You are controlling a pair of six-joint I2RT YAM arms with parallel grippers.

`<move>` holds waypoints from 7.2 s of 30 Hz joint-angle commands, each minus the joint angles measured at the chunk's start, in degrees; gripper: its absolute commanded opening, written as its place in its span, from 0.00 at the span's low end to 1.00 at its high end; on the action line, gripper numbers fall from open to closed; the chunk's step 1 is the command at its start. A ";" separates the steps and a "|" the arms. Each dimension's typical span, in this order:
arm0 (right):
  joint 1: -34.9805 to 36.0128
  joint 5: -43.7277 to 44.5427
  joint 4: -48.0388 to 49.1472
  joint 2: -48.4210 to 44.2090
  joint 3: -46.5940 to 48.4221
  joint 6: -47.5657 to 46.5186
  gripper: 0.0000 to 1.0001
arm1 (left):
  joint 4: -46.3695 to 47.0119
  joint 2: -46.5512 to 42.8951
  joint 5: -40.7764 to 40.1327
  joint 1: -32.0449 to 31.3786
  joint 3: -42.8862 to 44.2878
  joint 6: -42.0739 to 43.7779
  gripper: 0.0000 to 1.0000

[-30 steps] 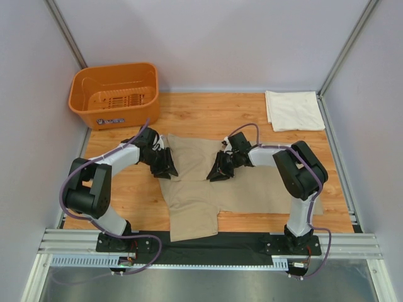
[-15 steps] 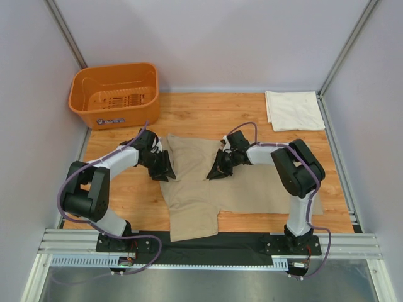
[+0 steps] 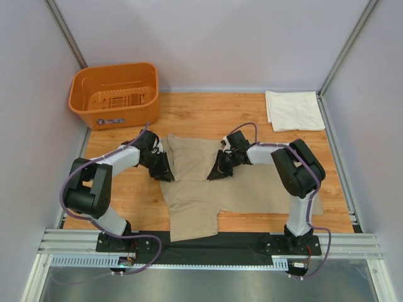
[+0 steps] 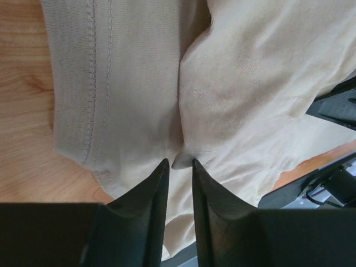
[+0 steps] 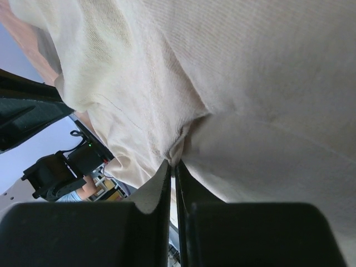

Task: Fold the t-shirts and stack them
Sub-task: Fold the tshirt

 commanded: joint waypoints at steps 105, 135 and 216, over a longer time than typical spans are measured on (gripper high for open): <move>-36.56 34.08 -36.16 -28.39 3.63 -18.35 0.71 | -7.82 -23.40 -11.20 -2.92 0.15 -6.84 0.51; -36.48 47.43 -19.28 5.19 24.55 -10.86 0.10 | -5.97 -15.60 -18.84 2.87 3.12 -7.37 0.52; -43.08 23.27 -46.61 -38.66 -7.69 -15.97 0.78 | -9.05 -27.98 -19.81 -6.18 -25.00 -30.92 0.11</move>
